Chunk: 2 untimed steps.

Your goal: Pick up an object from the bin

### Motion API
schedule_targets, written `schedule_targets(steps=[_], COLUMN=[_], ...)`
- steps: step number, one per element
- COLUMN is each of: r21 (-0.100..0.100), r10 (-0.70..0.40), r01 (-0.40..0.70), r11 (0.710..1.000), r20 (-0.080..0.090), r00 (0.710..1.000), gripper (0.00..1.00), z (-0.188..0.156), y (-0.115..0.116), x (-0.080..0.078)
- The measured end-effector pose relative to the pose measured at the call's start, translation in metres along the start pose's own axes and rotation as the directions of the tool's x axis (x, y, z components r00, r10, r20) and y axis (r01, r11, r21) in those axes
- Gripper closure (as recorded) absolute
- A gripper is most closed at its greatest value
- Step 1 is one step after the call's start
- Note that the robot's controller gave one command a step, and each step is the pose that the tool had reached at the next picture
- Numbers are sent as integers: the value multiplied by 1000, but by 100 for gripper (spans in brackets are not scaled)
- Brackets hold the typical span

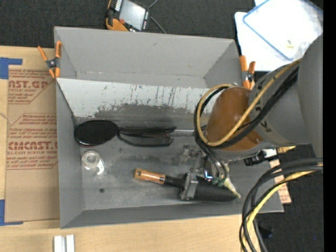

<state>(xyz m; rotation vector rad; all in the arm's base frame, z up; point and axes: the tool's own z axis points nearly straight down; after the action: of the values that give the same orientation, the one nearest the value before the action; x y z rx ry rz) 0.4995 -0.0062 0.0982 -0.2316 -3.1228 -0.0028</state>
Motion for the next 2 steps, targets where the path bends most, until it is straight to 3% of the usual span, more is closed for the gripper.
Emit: schedule_targets(steps=[1, 2], r21=[8, 1], r10=[-127, 93], r01=[127, -93], r11=[992, 996], r20=[35, 15], r00=[991, 996], gripper=[0, 100], z=[28, 29], y=[22, 33], x=[19, 25])
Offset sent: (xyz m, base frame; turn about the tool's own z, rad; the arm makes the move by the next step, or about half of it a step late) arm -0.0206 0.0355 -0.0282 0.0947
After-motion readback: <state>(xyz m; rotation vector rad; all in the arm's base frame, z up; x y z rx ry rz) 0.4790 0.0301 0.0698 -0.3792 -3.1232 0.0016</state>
